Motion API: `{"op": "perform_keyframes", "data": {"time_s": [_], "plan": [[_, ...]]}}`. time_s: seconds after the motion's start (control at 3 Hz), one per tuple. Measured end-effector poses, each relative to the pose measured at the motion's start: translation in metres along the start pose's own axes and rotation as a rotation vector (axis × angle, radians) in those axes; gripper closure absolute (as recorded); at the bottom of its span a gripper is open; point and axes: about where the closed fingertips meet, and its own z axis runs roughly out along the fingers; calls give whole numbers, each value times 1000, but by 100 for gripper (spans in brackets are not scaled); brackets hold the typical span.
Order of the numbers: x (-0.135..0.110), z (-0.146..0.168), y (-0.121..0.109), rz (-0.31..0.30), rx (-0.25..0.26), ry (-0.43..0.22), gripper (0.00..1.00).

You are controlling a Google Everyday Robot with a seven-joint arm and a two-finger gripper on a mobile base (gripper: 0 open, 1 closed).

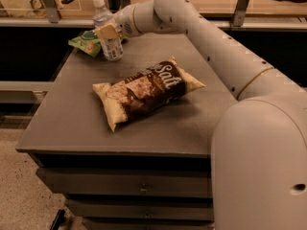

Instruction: Move blue plastic bottle near green rice chip bag

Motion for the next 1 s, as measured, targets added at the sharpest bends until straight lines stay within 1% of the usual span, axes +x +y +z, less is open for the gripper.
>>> {"op": "perform_keyframes", "data": {"time_s": [0.33, 1.0], "plan": [[0, 9, -1, 0, 4, 5, 82], [7, 12, -12, 0, 33, 22, 36]]}}
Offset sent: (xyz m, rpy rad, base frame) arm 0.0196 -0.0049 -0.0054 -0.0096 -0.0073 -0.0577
